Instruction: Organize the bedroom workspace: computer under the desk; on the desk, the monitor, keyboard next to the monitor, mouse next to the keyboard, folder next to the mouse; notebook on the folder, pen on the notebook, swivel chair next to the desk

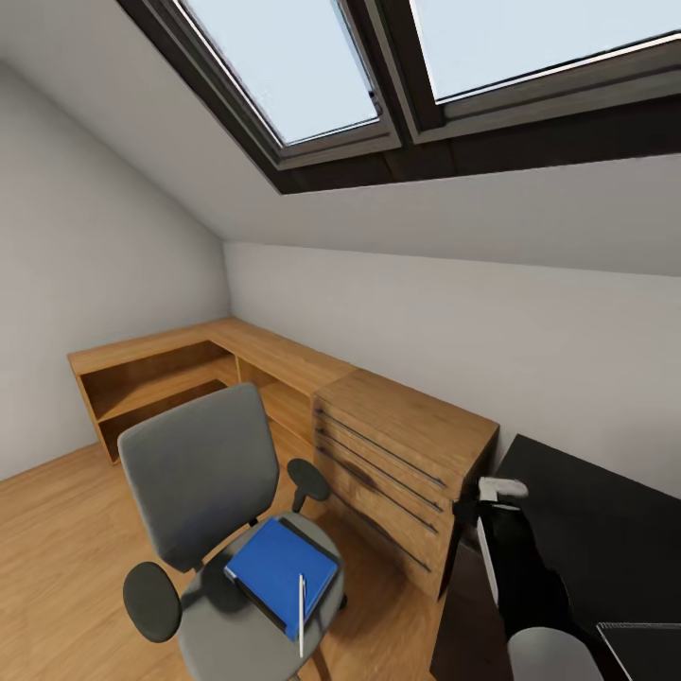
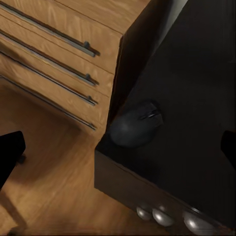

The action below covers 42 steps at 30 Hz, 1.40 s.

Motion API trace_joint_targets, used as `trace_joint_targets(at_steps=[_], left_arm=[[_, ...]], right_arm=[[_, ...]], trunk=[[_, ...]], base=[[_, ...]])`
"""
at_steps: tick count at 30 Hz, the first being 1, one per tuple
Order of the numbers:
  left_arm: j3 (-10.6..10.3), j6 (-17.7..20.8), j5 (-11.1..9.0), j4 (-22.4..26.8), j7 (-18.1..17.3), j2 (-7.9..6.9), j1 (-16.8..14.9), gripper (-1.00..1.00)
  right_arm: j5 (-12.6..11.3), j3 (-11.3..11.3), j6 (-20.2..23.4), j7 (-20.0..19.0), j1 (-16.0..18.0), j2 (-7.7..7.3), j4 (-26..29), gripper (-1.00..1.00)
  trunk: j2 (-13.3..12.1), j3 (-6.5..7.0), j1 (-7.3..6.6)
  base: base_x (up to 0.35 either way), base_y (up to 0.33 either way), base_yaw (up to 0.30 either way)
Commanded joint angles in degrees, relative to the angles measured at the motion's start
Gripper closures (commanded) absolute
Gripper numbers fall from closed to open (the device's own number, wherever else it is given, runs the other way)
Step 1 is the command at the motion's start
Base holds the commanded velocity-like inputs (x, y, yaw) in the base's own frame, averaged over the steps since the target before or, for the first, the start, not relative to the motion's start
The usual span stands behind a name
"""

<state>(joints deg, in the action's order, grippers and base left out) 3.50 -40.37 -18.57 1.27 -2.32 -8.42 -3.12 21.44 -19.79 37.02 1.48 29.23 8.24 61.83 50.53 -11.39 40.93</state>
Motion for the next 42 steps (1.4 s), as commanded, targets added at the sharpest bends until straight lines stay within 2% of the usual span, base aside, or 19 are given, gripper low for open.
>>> trace_joint_targets(at_steps=[1,5,8,11,20,26,30,35,42], left_arm=[[0.3,-0.1,0.0,0.0,-0.3,-0.01,0.0,-1.00],[0.4,-0.1,0.0,0.0,-0.3,-0.02,0.0,-1.00],[0.4,-0.1,0.0,0.0,-0.3,-0.02,0.0,-1.00],[0.4,-0.1,0.0,0.0,-0.3,-0.02,0.0,-1.00],[0.4,-0.1,0.1,0.0,-0.3,-0.02,0.0,-1.00],[0.4,-0.1,0.1,0.0,-0.4,-0.02,0.0,-1.00],[0.4,-0.1,0.1,0.0,-0.4,-0.02,0.0,-1.00],[0.5,-0.1,0.1,0.0,-0.4,-0.02,0.0,-1.00],[0.5,-0.1,0.0,0.0,-0.4,-0.02,0.0,-1.00]], right_arm=[[-0.1,-1.1,0.7,0.1,0.1,-0.02,0.0,-1.00],[-0.3,-4.1,3.8,-0.1,0.1,-0.16,0.0,-1.00],[-0.3,-4.8,4.6,-0.3,0.1,-0.46,0.1,-1.00],[-0.3,-5.0,4.8,-0.4,0.1,-1.17,0.1,-1.00],[-0.3,-5.1,4.8,-0.4,0.0,-1.84,0.0,-1.00],[-0.3,-5.7,4.8,-0.4,0.1,-3.46,-0.3,-1.00],[-0.5,-6.0,4.8,-0.7,0.0,-3.82,-0.6,-1.00],[-2.4,-6.1,4.8,-3.1,0.1,-4.01,-0.6,-1.00],[-2.7,-6.1,4.8,-3.7,0.1,-4.03,-0.8,-1.00]], trunk=[[0.1,-0.08,0.01],[0.1,-0.08,0.01],[0.1,-0.08,0.01],[0.1,-0.08,0.01],[0.1,-0.08,0.01],[0.1,-0.08,0.01],[0.1,-0.08,0.01],[0.1,-0.08,0.01],[0.1,-0.08,0.01]], base=[[0.000,0.000,0.000],[0.044,0.000,0.000],[0.241,0.000,0.000],[0.259,0.000,0.000],[0.068,0.000,0.000],[0.160,0.000,0.000],[0.262,0.000,0.000],[0.100,0.000,0.000],[0.015,0.000,0.000]])
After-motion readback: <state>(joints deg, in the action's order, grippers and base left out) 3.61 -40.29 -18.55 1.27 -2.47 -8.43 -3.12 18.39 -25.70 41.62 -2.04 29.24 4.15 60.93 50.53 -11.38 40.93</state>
